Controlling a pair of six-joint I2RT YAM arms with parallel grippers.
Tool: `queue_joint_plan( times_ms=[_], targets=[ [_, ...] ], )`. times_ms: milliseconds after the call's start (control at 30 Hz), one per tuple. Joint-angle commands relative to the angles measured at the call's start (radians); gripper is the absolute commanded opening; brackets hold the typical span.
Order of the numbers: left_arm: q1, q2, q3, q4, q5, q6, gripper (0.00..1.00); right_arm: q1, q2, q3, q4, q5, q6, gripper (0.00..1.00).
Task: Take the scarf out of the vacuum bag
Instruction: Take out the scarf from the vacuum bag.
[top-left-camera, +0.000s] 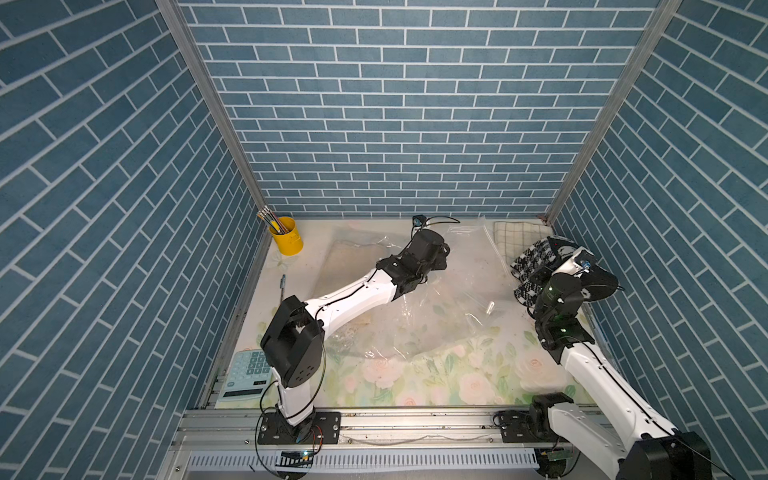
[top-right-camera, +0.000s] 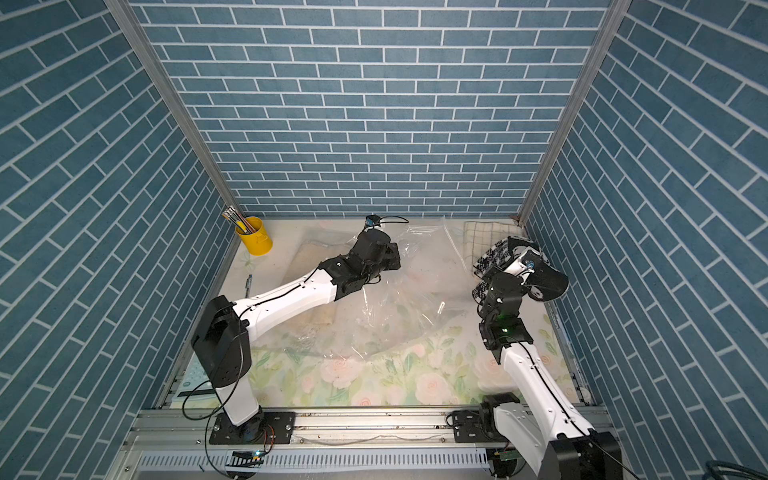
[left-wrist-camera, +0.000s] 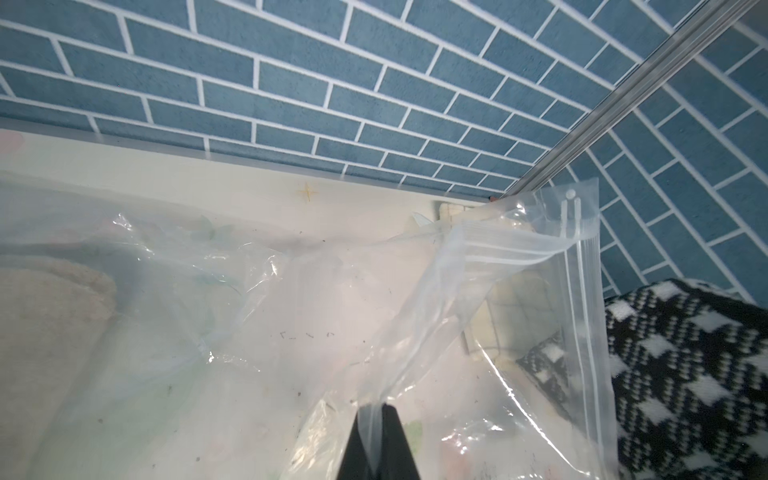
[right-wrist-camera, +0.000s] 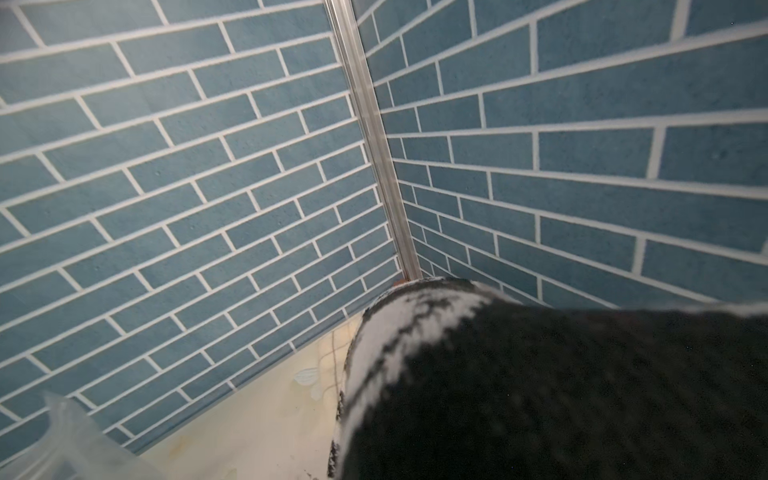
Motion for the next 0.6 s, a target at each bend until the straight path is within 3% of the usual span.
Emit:
queue_joint_plan(
  times_ms=[0, 267, 567],
  targets=[
    [0.009, -0.051, 0.056, -0.030, -0.044, 0.032, 0.00, 0.002, 0.005, 0.049, -0.017, 0.061, -0.001, 0.00],
    [0.010, -0.142, 0.088, -0.043, -0.057, 0.061, 0.00, 0.002, 0.019, 0.029, -0.074, 0.025, 0.047, 0.00],
    [0.017, -0.154, 0.133, -0.038, -0.007, 0.074, 0.00, 0.001, -0.067, 0.071, -0.154, 0.252, 0.040, 0.00]
  ],
)
